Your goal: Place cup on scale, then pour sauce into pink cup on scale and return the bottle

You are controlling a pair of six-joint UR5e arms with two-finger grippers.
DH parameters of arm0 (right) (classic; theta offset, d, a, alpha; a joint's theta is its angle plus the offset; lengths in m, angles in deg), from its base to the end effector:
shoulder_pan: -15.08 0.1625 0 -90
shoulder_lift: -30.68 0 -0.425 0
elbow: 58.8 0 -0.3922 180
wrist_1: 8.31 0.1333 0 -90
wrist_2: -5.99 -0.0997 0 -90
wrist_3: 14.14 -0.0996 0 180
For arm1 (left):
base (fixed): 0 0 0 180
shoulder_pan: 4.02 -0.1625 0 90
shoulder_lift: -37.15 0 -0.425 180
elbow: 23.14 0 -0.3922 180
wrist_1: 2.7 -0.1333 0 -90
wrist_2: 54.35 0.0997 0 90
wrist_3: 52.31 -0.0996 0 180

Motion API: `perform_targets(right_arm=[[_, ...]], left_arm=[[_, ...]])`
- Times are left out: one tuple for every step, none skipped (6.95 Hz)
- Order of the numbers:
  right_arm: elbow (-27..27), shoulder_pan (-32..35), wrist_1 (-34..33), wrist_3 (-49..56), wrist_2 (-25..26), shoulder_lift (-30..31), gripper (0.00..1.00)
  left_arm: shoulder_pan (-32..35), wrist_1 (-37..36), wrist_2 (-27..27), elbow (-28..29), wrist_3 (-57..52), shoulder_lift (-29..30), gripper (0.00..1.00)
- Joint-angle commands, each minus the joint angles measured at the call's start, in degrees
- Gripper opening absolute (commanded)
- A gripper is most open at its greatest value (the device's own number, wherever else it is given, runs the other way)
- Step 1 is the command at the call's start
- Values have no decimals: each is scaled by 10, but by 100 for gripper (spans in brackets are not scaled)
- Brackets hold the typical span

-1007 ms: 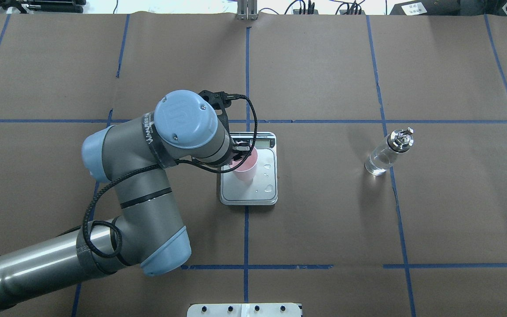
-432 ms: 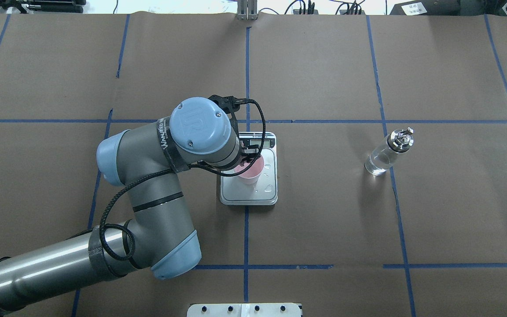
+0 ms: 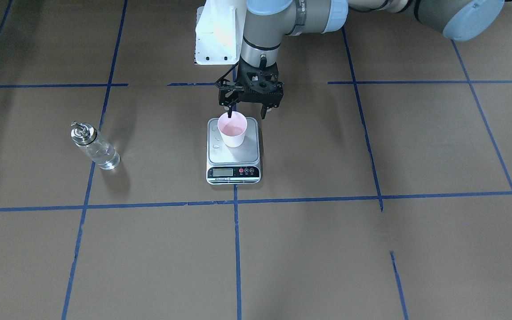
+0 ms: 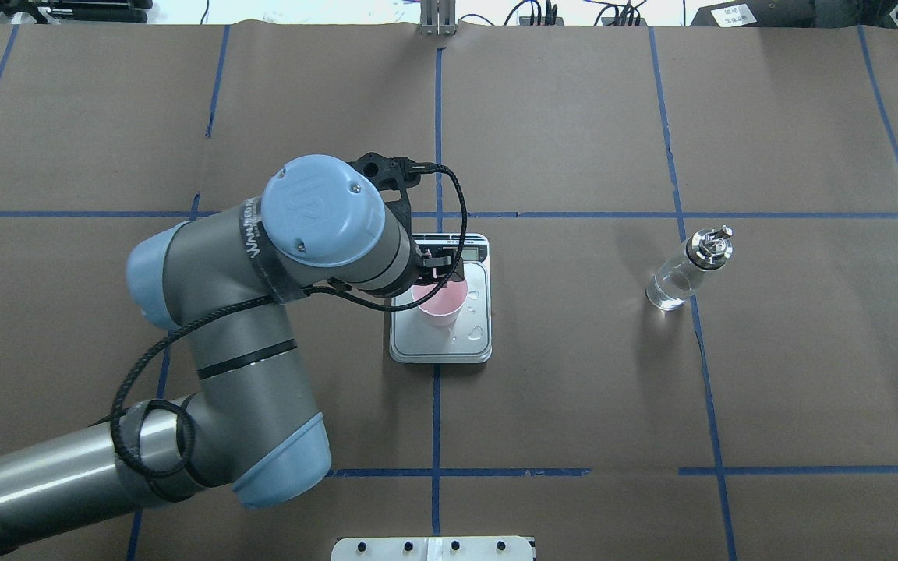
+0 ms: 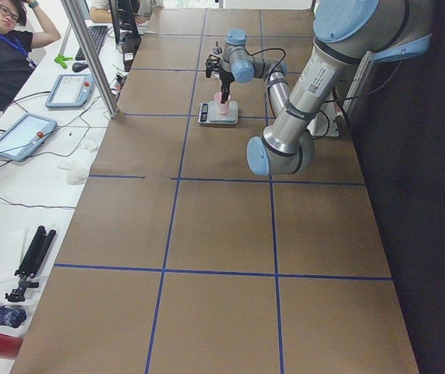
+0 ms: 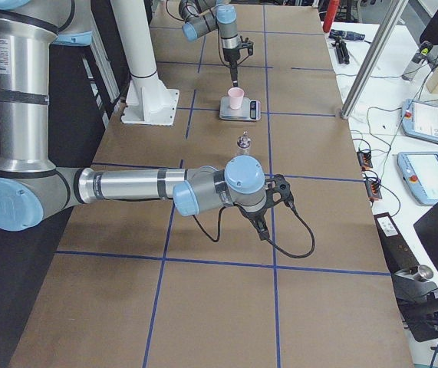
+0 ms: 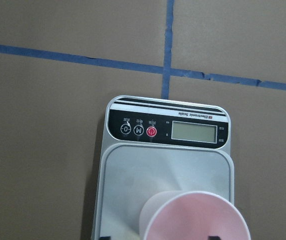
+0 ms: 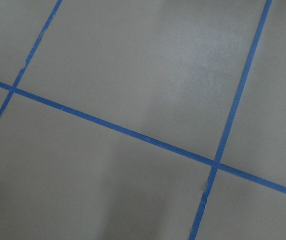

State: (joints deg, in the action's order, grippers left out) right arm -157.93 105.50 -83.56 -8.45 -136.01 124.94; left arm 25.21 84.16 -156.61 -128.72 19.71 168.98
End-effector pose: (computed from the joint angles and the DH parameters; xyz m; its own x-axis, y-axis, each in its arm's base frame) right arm 0.0583 -0.4733 0.5773 0.6152 -0.3522 0.7053 0.0544 0.9115 0.4077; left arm 0.4967 -0.4064 0.1246 0.5856 0.0180 -0.8104 0.1535 0.9792 0.1326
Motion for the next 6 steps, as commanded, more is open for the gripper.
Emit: perform_targets(right_arm=[[-17, -1, -1, -13, -5, -2, 100], [-54, -7, -4, -78, -5, -1, 100], [-101, -30, -5, -153, -5, 3, 100], [-140, -59, -5, -228, -3, 2, 100], [-174, -87, -6, -290, 2, 1, 100], [-209, -123, -6, -359, 5, 0, 100]], left_arm=[[76, -56, -49, -136, -161, -106, 100], [137, -56, -66, -152, -265, -151, 100], [212, -56, -94, -151, -408, -198, 100], [309, -56, -122, -139, -570, -243, 100], [405, -49, -158, -113, -670, -285, 100], [484, -53, -190, -56, -708, -293, 100]])
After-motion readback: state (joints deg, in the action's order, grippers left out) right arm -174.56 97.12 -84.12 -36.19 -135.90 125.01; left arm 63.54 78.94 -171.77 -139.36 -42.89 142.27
